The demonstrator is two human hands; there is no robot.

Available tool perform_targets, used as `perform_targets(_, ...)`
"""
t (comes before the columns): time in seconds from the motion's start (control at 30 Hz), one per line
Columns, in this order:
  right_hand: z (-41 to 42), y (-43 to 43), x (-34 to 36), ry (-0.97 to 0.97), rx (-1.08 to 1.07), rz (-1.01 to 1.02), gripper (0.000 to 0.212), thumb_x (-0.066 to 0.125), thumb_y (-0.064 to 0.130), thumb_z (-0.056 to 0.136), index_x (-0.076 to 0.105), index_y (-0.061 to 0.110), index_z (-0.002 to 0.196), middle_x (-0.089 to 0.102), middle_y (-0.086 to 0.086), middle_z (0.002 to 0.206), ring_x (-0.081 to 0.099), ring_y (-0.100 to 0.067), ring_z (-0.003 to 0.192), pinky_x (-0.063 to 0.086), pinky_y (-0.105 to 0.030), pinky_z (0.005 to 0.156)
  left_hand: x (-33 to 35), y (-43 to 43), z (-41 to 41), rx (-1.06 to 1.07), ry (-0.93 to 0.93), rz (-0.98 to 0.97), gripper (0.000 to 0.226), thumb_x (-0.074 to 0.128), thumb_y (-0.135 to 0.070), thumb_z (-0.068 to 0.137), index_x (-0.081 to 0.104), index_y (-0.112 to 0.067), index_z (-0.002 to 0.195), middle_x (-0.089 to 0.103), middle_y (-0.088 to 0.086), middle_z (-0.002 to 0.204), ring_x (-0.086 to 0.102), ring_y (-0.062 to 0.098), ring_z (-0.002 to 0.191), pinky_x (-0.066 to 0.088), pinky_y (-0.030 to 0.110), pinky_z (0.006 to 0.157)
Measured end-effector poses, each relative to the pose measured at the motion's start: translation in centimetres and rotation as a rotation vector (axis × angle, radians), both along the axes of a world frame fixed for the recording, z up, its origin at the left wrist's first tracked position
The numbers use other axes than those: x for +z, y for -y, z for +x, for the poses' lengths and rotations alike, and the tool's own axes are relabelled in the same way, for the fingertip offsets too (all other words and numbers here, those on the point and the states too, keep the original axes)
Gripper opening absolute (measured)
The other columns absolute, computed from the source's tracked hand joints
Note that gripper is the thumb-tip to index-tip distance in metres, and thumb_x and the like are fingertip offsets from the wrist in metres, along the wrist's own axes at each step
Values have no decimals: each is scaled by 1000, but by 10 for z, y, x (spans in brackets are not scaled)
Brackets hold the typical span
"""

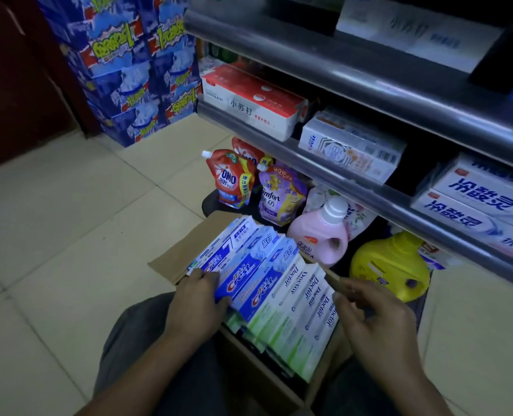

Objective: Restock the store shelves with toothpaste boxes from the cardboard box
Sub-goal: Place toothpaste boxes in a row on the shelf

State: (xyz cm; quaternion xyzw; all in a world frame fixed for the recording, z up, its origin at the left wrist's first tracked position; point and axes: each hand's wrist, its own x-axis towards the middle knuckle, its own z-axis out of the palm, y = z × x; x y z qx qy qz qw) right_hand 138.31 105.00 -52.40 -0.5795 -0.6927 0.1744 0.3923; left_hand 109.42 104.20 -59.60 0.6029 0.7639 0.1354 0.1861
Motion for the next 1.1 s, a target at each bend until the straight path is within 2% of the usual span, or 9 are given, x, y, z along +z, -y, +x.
perform_targets(0.1, -2, 2, -7, 34, 2, -56, 25, 84, 6, 80, 79, 19, 102, 73, 15, 97, 65, 1, 84, 47, -11, 72, 4, -3, -6, 67, 117, -28, 26, 82, -36, 79, 59, -25, 86, 61, -3, 97, 60, 21, 94, 46, 33, 76)
perform_targets(0.27, -4, -4, 6, -93, -16, -210, 34, 83, 11, 81, 75, 36, 103, 72, 26, 89, 68, 3, 81, 47, -8, 61, 14, 3, -18, 326, 748, -34, 25, 95, -15, 69, 74, -20, 81, 65, -7, 75, 60, 0, 62, 44, 15, 59)
perform_targets(0.4, -2, -18, 18, -303, -22, -380, 42, 84, 15, 81, 68, 43, 108, 74, 19, 101, 68, 2, 75, 48, -13, 55, 41, 18, -10, 168, 1064, -59, 34, 97, -14, 61, 81, -19, 90, 74, 3, 79, 65, 8, 69, 49, 16, 64)
perform_targets(0.53, 3, -22, 31, -508, 131, -611, 64, 79, 26, 77, 56, 40, 135, 72, 15, 113, 73, -9, 84, 57, -24, 60, 60, 25, 8, -1, 1072, -96, 40, 92, -18, 59, 79, -21, 97, 75, 8, 91, 65, 10, 80, 52, 21, 74)
perform_targets(0.67, 22, -23, 32, -676, 163, -676, 42, 78, 23, 76, 71, 17, 117, 75, -19, 104, 72, -25, 79, 59, -38, 69, 65, 24, 22, -121, 1051, -169, 41, 93, -8, 71, 76, -17, 106, 74, 12, 104, 69, 24, 90, 56, 35, 83)
perform_targets(0.83, 52, -23, 36, -837, 146, -631, 36, 83, 24, 72, 74, 5, 101, 76, -23, 98, 75, -27, 76, 57, -36, 66, 60, 11, 23, -143, 1149, -79, 39, 70, -7, 78, 76, -22, 113, 72, 7, 108, 66, 16, 94, 54, 33, 79)
perform_targets(0.93, 65, -25, 39, -928, 40, -473, 25, 72, 12, 77, 72, -2, 98, 76, -18, 97, 74, -25, 80, 63, -29, 70, 38, -1, 28, 73, 805, 45, 44, 61, -22, 82, 69, -22, 126, 64, 3, 112, 60, 15, 96, 51, 39, 87)
perform_targets(1.03, 71, -27, 44, -993, -32, -374, 14, 67, 7, 78, 73, 3, 90, 76, -11, 90, 75, -22, 79, 63, -28, 71, 12, -3, 37, -102, 102, -17, 57, 55, -47, 98, 50, -20, 148, 54, 2, 130, 50, 24, 119, 44, 41, 104)
perform_targets(1.1, 72, -26, 47, -1019, -67, -349, 16, 66, 8, 78, 70, 3, 93, 76, -10, 89, 75, -22, 80, 63, -29, 73, -1, 2, 48, -152, -17, -25, 55, 51, -55, 98, 54, -23, 143, 50, -1, 129, 47, 23, 119, 46, 37, 101)
